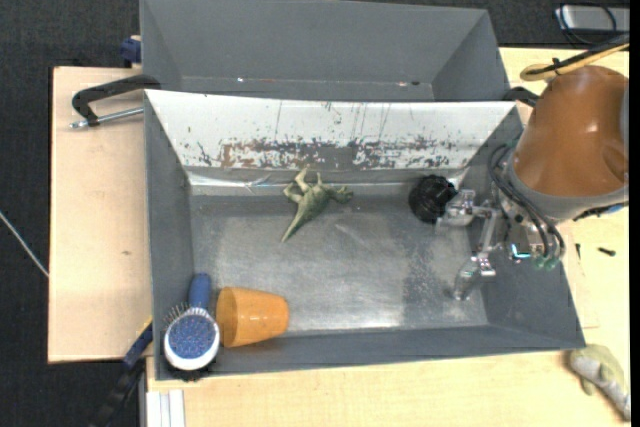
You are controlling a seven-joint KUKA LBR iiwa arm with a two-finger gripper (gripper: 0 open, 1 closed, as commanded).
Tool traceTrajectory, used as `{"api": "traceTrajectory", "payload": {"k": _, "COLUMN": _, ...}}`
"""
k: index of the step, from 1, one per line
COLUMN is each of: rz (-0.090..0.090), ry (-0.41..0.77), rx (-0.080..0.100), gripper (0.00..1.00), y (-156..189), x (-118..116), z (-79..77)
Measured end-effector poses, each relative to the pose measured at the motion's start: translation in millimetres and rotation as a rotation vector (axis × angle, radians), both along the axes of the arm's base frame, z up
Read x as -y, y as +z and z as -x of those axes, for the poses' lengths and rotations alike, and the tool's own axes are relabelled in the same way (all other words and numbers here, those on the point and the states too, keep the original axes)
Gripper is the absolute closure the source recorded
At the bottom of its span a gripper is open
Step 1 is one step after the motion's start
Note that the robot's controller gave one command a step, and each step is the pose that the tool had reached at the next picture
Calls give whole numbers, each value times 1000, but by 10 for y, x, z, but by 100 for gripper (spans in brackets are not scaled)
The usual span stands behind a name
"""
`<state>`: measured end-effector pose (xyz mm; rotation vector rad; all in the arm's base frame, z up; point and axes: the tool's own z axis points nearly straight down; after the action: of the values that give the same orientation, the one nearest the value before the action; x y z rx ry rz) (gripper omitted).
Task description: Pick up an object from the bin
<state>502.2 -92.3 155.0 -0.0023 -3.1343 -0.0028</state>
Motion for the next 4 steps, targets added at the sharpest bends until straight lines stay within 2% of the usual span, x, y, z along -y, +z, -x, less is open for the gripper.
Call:
{"api": "traceTrajectory", "payload": {"k": 1, "rz": 1, "ry": -96, "rx": 17, "gripper": 0, "y": -849, "x": -231, "z": -603}}
{"api": "traceTrajectory", "payload": {"k": 2, "rz": -4, "ry": -96, "rx": 18, "gripper": 0, "y": -544, "x": -1270, "z": -984}}
{"api": "traceTrajectory", "payload": {"k": 3, "rz": 5, "ry": -302, "rx": 15, "gripper": 0, "y": -804, "x": -1635, "z": -1025}}
{"api": "traceTrajectory", "payload": {"k": 4, "rz": 0, "ry": -301, "rx": 27, "gripper": 100, "y": -793, "x": -1652, "z": -1053}}
